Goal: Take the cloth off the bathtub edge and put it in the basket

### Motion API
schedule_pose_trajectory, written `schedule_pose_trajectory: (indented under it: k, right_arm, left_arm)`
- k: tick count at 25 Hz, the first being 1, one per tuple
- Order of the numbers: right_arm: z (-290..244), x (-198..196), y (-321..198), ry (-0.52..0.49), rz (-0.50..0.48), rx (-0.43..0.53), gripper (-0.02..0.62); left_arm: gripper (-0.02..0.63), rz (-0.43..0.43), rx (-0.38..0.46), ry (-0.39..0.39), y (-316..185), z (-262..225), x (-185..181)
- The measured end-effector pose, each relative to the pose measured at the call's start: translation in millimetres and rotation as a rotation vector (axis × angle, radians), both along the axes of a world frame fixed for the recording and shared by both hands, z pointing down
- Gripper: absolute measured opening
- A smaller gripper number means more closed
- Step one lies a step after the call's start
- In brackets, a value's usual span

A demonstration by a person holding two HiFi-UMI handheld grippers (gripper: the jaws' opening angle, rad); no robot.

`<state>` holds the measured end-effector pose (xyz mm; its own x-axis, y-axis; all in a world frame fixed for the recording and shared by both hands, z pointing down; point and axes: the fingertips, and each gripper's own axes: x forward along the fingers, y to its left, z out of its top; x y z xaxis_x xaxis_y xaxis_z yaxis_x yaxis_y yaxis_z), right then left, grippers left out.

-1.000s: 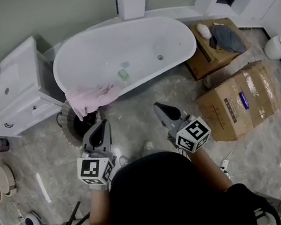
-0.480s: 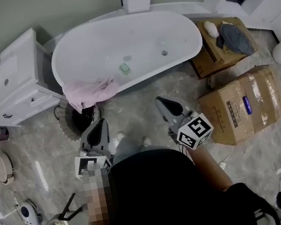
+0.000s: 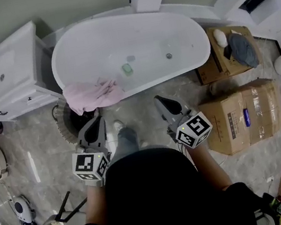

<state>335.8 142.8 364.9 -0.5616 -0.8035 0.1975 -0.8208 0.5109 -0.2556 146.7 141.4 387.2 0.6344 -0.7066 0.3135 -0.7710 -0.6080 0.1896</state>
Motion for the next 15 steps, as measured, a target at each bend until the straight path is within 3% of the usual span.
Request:
schedule_pose_trajectory:
  k: [9, 15]
  right_arm:
    - [8.2, -66.2, -122.2, 0.013, -0.084, -0.023, -0.003]
    - [9.4, -114.6, -175.8, 0.01, -0.149, -0.027, -0.003]
  left_arm:
    - [0.012, -0.055, -0.044, -0.001, -99.8, 16.5, -58.0]
    - [0.012, -0.106, -0.067, 0.005, -143.0, 26.2, -97.3]
